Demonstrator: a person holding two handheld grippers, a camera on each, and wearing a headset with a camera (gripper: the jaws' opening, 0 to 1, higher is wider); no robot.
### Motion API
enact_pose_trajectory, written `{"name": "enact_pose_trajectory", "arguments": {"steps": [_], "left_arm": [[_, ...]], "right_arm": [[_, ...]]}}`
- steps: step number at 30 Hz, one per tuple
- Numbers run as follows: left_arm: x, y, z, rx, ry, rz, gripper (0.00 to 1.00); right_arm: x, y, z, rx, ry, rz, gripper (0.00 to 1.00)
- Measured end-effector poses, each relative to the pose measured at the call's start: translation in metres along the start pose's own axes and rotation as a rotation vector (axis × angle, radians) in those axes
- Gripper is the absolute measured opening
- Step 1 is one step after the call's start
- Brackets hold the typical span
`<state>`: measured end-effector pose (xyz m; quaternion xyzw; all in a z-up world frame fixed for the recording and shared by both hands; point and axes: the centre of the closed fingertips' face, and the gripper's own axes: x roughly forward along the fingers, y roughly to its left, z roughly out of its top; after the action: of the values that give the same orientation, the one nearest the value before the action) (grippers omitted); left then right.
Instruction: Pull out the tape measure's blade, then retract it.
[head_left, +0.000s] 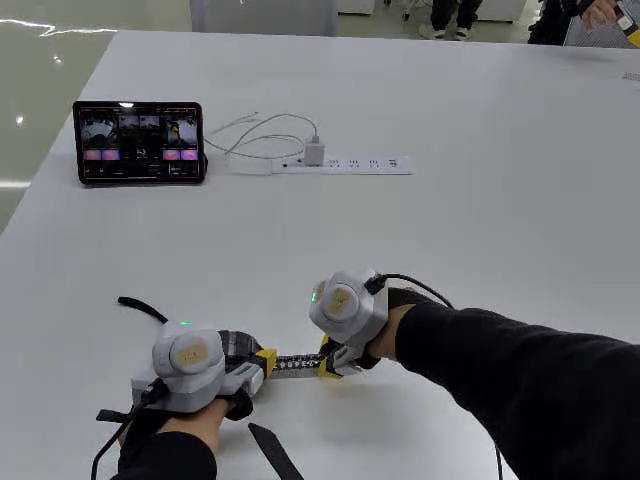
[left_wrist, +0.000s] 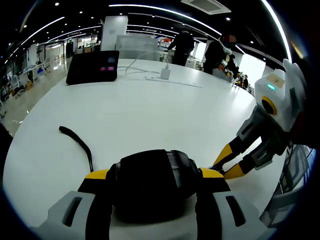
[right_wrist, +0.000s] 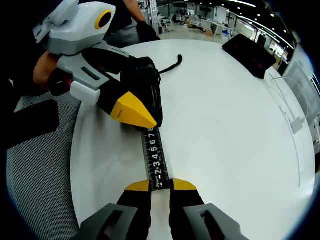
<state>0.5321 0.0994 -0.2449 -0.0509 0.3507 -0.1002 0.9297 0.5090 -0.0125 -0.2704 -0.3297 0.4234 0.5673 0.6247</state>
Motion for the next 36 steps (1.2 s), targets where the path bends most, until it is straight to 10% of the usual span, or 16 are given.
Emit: {"name": "enact_pose_trajectory", "arguments": {"steps": [36], "left_arm": [[-0.003, 0.0, 0.0, -0.026, 0.005, -0.026, 0.63]], "right_arm": [[0.01, 0.005, 0.022, -0.002, -0.05, 0.013, 0.09]]}}
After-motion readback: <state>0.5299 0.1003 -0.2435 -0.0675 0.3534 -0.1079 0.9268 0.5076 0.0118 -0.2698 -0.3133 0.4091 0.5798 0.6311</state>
